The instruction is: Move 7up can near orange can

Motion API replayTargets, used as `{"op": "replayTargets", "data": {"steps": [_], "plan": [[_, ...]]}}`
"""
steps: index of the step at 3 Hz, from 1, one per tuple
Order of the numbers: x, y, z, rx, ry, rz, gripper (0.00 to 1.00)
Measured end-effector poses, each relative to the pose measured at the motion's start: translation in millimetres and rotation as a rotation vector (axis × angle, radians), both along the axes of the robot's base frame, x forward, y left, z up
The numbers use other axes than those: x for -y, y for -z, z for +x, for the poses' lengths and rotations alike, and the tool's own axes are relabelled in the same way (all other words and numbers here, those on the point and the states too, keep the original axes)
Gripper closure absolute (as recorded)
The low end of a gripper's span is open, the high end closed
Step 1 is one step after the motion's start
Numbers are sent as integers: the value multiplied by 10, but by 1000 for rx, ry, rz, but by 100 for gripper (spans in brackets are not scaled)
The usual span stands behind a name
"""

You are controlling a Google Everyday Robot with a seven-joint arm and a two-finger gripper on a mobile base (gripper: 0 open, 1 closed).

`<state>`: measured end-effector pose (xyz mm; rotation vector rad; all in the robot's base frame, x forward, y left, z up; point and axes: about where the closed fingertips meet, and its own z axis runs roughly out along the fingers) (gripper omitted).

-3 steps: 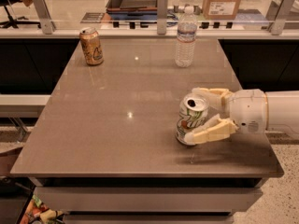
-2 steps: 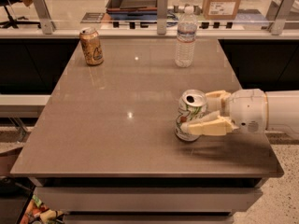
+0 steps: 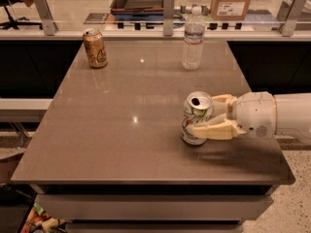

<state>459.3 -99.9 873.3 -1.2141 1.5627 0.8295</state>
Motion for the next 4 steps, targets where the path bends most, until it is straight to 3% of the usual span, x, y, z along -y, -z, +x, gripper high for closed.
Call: {"op": "replayTargets", "data": {"steps": [1, 3, 4], "plan": [[-19, -6, -3, 1, -4, -1, 100], [-180, -231, 247, -10, 9, 5, 100], [-386, -425, 450, 0, 77, 19, 100]]}}
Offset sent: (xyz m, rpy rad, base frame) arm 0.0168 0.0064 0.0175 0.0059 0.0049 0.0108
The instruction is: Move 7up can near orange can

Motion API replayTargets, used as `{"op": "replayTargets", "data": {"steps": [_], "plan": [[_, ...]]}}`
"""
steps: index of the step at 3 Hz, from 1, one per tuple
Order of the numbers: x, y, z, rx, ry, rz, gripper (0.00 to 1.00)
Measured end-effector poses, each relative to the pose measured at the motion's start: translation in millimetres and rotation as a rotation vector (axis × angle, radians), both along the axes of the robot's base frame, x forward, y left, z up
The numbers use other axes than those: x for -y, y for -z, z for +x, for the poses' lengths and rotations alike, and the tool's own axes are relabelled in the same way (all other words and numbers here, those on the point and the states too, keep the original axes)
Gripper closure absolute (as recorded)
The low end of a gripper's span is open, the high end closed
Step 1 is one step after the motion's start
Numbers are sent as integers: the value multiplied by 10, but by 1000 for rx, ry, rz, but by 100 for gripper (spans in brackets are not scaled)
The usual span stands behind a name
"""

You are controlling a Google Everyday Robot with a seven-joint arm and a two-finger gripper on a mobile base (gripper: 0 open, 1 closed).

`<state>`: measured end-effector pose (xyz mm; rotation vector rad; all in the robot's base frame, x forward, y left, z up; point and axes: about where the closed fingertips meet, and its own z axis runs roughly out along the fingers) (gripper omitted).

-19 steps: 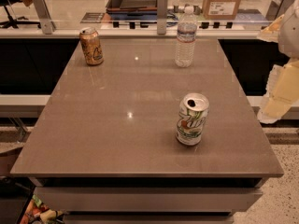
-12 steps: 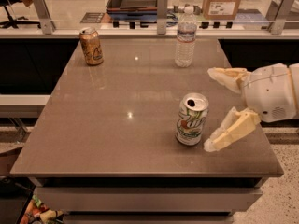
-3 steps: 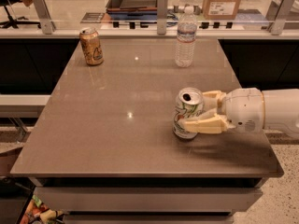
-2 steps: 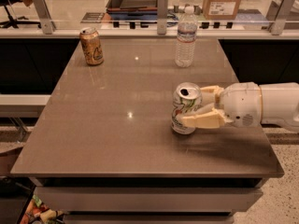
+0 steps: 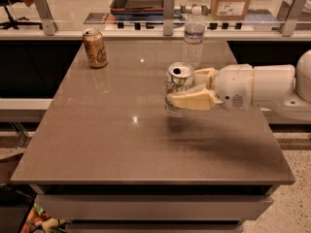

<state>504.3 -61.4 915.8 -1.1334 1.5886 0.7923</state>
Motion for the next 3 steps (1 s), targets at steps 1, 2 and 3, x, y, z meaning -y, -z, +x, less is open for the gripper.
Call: {"op": "replayTargets", "data": {"steps": [1, 2, 3], "plan": [[-274, -185, 298, 30, 99, 12, 100], [-543, -332, 693, 77, 193, 24, 100], [-771, -443, 1188, 133, 262, 35, 100]]}}
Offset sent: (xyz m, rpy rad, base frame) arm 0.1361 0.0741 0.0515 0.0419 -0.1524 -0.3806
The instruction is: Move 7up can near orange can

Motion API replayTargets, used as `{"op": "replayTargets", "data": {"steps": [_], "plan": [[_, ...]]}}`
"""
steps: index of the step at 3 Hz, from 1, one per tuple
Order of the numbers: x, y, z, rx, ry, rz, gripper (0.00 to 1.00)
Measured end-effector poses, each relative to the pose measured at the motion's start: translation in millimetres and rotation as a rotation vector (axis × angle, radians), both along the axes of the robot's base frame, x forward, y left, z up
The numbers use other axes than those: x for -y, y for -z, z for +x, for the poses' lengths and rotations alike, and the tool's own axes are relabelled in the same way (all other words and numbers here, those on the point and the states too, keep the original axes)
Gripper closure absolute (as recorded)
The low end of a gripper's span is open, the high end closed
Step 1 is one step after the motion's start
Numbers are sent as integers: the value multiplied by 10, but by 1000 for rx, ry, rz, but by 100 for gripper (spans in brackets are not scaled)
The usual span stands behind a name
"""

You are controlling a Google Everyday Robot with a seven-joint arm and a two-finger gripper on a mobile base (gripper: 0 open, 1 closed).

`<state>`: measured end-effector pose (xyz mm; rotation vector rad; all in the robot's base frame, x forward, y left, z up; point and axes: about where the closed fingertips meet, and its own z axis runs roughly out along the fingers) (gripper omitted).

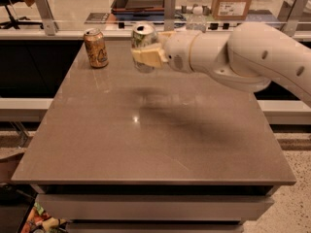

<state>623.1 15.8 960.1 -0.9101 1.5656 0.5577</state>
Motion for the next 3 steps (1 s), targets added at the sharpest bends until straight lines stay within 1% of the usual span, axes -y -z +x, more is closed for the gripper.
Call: {"op": "replayTargets", "data": {"steps": [1, 2, 3], "plan": [[-310, -26, 397, 28, 5, -8, 100], [-589, 107, 600, 4, -25, -28, 100], [-790, 323, 733, -42, -57, -48, 100]]}}
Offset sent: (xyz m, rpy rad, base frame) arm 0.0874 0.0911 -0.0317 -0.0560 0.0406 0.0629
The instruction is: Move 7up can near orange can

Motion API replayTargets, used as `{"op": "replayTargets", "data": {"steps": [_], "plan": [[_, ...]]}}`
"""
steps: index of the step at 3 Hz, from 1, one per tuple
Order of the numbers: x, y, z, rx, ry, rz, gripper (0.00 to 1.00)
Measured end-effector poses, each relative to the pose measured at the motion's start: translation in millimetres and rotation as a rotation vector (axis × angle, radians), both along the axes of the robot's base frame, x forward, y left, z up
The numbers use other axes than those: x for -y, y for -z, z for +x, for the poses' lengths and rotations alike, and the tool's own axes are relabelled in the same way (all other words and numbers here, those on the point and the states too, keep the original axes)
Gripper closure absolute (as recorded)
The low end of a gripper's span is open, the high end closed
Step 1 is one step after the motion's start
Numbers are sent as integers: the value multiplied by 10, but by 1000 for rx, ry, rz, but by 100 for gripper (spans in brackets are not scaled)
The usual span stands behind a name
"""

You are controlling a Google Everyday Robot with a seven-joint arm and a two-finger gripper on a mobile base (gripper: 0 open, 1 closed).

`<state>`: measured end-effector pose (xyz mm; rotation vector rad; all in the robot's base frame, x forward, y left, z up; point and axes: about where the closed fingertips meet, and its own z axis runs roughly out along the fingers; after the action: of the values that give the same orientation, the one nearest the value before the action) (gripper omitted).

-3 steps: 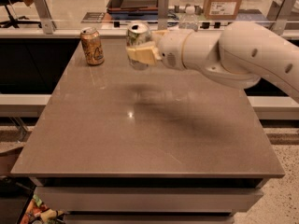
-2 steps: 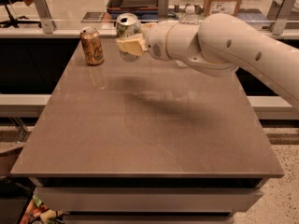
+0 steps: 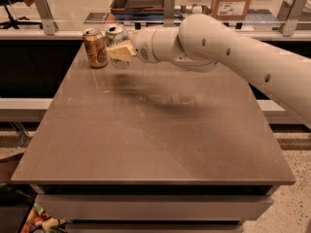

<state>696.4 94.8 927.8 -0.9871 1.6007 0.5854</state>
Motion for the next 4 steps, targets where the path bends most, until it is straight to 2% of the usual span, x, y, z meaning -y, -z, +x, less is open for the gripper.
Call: {"op": "replayTargets", "data": {"steps": [3, 4], "plan": [[-351, 534, 258, -80, -71, -11, 100], [-374, 537, 251, -81, -74, -11, 83]]}}
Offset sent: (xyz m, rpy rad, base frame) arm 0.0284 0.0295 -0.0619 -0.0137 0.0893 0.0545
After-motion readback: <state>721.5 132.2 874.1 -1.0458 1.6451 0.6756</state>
